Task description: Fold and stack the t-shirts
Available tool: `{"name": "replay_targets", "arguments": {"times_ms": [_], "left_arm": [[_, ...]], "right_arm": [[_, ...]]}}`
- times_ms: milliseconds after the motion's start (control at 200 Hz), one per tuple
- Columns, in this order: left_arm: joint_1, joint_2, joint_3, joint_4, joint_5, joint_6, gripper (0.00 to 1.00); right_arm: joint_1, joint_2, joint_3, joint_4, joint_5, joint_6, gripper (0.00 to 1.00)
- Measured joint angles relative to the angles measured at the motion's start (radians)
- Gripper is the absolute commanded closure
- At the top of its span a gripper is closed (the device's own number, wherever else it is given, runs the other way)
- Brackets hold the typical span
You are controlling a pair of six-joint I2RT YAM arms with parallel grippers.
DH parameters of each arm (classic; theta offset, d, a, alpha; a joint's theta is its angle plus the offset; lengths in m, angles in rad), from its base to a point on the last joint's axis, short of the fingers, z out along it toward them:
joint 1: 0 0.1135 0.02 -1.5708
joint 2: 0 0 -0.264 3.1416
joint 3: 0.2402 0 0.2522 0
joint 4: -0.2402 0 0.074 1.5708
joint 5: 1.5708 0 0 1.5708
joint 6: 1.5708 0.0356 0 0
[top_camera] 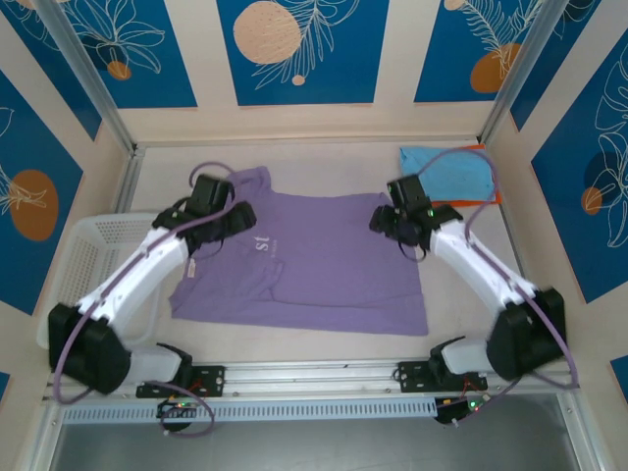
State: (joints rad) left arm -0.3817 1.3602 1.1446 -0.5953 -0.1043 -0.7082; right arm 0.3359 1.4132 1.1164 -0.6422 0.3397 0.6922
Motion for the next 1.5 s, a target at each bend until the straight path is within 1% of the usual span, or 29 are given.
{"name": "replay_targets", "arguments": {"times_ms": [75, 150, 250, 310, 430, 680, 815, 920, 1020, 1125, 1350, 1500], "left_arm": [[0.045, 0.119, 0.094, 0.019, 0.031, 0.012, 0.2], [0.085, 0.246, 0.206, 0.026, 0.061, 0.018, 0.18], [0.136, 0.422, 0.375, 0.03, 0.093, 0.036, 0.17], [0.166, 0.523, 0.472, 0.029, 0.112, 0.05, 0.16], [0.212, 0.681, 0.626, 0.011, 0.124, 0.092, 0.14], [0.275, 0.966, 0.976, -0.094, 0.149, 0.167, 0.14], [0.282, 1.081, 1.143, -0.146, 0.157, 0.212, 0.14], [0.283, 1.136, 1.22, -0.17, 0.166, 0.241, 0.14], [0.284, 1.179, 1.264, -0.181, 0.179, 0.257, 0.14], [0.287, 1.214, 1.29, -0.19, 0.193, 0.273, 0.14], [0.308, 1.256, 1.292, -0.2, 0.24, 0.29, 0.19], [0.324, 1.258, 1.293, -0.198, 0.267, 0.3, 0.19]], "right_arm": [[-0.061, 0.178, 0.128, 0.002, -0.015, -0.055, 0.54], [-0.09, 0.336, 0.236, -0.001, -0.013, -0.097, 0.55], [-0.093, 0.523, 0.378, -0.03, -0.009, -0.144, 0.58], [-0.088, 0.621, 0.469, -0.056, -0.006, -0.171, 0.59], [-0.08, 0.739, 0.597, -0.097, 0.013, -0.206, 0.59], [-0.076, 0.832, 0.734, -0.159, 0.032, -0.241, 0.63], [-0.076, 0.853, 0.738, -0.17, 0.036, -0.242, 0.63], [-0.076, 0.854, 0.738, -0.175, 0.035, -0.242, 0.63], [-0.076, 0.854, 0.738, -0.179, 0.037, -0.245, 0.64], [-0.08, 0.854, 0.737, -0.182, 0.039, -0.248, 0.68], [-0.083, 0.854, 0.728, -0.181, 0.04, -0.249, 0.72], [-0.086, 0.855, 0.716, -0.182, 0.042, -0.249, 0.74]]}}
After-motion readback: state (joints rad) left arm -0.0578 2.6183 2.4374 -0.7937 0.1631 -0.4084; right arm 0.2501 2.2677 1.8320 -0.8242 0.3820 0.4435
